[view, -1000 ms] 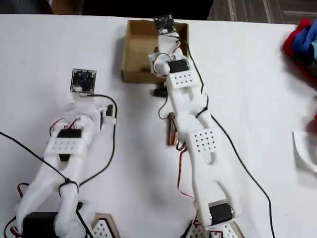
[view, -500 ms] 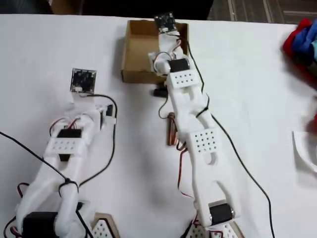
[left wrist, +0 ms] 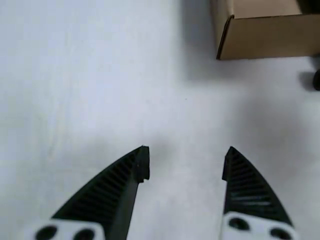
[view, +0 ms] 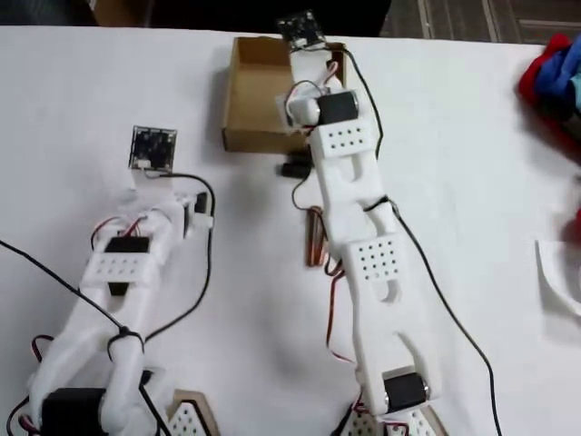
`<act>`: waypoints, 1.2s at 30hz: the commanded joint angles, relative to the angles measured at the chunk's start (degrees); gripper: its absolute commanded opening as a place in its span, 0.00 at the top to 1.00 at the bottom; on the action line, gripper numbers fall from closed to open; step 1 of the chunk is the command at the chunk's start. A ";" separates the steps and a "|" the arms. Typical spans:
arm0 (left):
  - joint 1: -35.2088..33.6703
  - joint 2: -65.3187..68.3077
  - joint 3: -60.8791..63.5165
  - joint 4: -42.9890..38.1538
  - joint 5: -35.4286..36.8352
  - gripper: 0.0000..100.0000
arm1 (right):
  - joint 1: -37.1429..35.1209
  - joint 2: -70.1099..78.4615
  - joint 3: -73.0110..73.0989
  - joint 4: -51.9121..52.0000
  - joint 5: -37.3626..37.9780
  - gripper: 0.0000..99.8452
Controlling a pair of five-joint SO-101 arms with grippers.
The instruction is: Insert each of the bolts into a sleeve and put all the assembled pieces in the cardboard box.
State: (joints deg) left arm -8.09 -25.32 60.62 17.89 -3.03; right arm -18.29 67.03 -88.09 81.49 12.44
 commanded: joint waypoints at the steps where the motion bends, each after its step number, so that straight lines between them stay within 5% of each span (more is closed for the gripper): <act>1: -0.79 -1.76 -0.31 -1.05 0.00 0.75 | -0.66 -5.49 -6.15 9.01 6.59 0.87; 7: -0.79 -1.76 -0.31 -1.05 0.00 0.75 | -4.35 -4.88 -6.59 20.00 23.47 0.87; 16: -2.90 -1.76 -0.48 -1.05 1.14 0.75 | -5.32 -4.88 -3.25 19.91 24.09 0.87; 22: -11.60 -1.76 -0.31 -3.16 13.71 0.75 | -5.85 -5.49 3.60 19.91 28.84 0.87; 36: -12.22 -1.67 -0.22 -3.96 14.07 0.75 | -4.79 -4.79 9.67 19.74 30.95 0.87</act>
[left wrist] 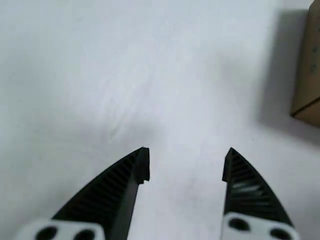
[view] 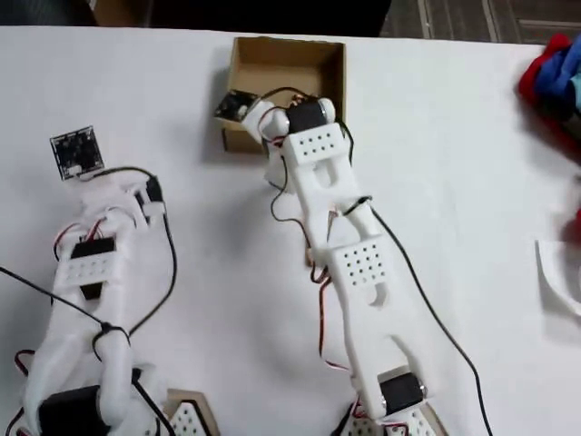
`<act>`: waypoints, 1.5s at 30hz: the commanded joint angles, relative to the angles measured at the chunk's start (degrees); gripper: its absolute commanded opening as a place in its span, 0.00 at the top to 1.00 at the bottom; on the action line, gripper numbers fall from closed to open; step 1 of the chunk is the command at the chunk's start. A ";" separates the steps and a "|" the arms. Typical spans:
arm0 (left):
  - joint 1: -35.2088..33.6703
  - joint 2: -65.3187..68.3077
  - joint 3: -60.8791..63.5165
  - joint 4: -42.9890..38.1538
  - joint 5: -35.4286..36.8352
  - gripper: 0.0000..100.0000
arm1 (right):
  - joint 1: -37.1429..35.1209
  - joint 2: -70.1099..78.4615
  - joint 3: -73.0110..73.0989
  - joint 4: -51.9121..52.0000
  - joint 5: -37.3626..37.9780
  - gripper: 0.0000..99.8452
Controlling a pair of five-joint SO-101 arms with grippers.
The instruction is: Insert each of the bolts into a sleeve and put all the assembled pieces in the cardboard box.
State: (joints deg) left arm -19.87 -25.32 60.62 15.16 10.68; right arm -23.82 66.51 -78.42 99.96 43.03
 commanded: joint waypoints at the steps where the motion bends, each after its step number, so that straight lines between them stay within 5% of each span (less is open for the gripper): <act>1: -0.35 -1.67 -0.22 -1.23 0.35 0.75 | 1.01 -4.26 0.00 1.10 0.35 0.87; 35: -0.35 -1.67 -0.22 -1.23 0.35 0.75 | 0.48 7.87 -4.66 1.45 0.35 0.87; 45: -0.35 -1.67 -0.22 -1.23 0.26 0.75 | -4.97 -14.73 23.74 1.36 0.35 0.87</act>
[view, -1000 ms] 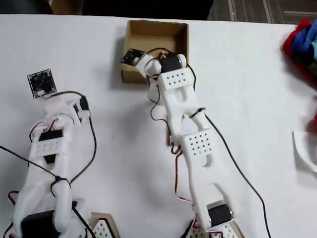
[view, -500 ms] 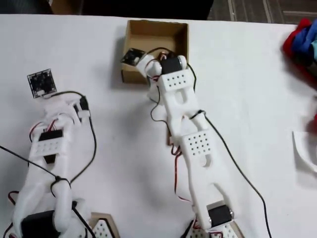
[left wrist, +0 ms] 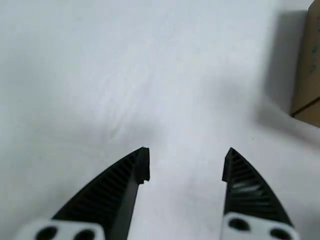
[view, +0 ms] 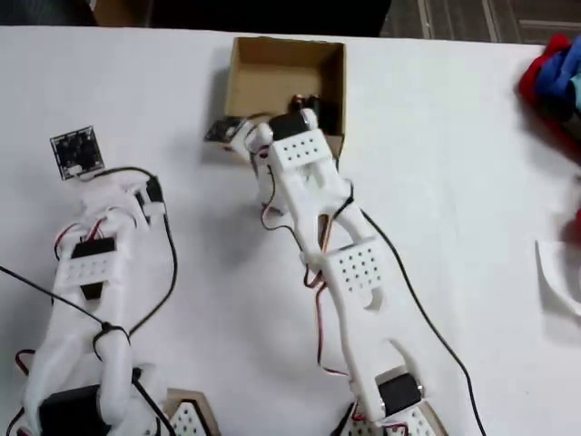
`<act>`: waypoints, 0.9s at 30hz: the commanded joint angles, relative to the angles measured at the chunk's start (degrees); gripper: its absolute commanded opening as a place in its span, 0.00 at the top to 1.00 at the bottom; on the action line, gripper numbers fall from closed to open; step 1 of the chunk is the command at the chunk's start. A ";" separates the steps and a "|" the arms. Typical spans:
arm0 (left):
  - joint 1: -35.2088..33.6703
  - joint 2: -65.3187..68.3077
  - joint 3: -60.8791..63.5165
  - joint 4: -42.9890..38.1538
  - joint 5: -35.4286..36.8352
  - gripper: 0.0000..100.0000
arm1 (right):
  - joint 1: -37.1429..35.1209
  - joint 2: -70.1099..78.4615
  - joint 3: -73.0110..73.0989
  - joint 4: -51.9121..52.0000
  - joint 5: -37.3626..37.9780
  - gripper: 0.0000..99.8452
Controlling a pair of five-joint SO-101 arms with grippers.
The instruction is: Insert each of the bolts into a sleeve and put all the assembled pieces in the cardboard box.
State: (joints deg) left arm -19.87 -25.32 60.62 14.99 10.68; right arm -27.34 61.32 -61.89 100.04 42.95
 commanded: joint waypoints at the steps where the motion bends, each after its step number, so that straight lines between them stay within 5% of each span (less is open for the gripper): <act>1: -0.35 -1.67 -0.22 -1.05 0.26 0.75 | -1.45 -11.82 9.14 1.10 0.44 0.87; 12: -0.35 -1.67 -0.22 -1.05 0.26 0.75 | 5.49 -15.25 7.65 -8.84 0.44 0.87; 27: -0.35 -1.67 -0.22 -1.32 0.26 0.75 | 5.76 -4.35 7.38 -20.09 0.26 0.87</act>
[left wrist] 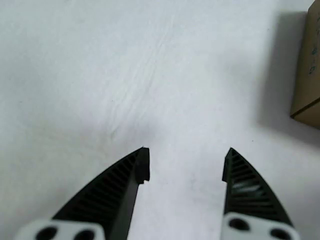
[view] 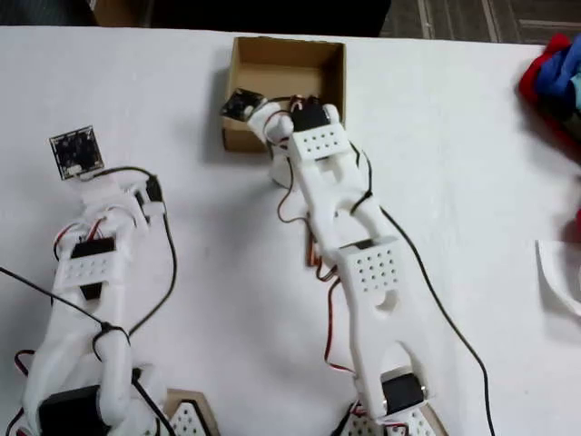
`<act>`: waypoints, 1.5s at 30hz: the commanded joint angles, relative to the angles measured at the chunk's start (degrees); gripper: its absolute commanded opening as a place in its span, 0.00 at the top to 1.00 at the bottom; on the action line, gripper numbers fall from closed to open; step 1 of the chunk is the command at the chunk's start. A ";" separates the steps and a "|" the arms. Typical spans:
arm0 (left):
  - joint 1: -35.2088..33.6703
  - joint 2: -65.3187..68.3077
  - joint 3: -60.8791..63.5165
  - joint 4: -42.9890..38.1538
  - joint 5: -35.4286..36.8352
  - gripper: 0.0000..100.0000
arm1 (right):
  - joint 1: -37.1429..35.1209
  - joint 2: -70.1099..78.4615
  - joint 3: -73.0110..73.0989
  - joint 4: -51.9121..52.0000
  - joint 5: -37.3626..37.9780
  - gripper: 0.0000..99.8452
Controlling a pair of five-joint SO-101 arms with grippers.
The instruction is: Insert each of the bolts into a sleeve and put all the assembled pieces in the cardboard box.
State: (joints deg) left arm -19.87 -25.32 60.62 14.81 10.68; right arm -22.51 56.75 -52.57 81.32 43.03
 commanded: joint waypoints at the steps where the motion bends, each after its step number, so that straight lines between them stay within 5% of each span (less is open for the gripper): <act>1: -0.35 -1.67 -0.22 -1.14 0.26 0.75 | 1.01 0.84 -1.93 -1.45 0.26 0.87; 9: -0.35 -1.67 -0.22 -1.14 0.26 0.75 | 0.22 2.42 -1.93 4.09 0.26 0.88; 14: -0.35 -1.67 -0.22 -1.14 0.26 0.75 | -0.57 0.04 -1.93 11.56 0.26 0.98; 18: -0.35 -1.67 -0.22 -1.14 0.26 0.75 | -0.22 -0.92 -1.93 15.52 -0.18 0.94; 45: -0.35 -1.67 -0.22 -1.05 0.26 0.75 | -2.24 5.05 -3.43 10.95 -0.26 0.92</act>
State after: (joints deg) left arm -19.87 -25.32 60.62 14.81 10.68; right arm -23.12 60.62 -54.77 93.10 43.03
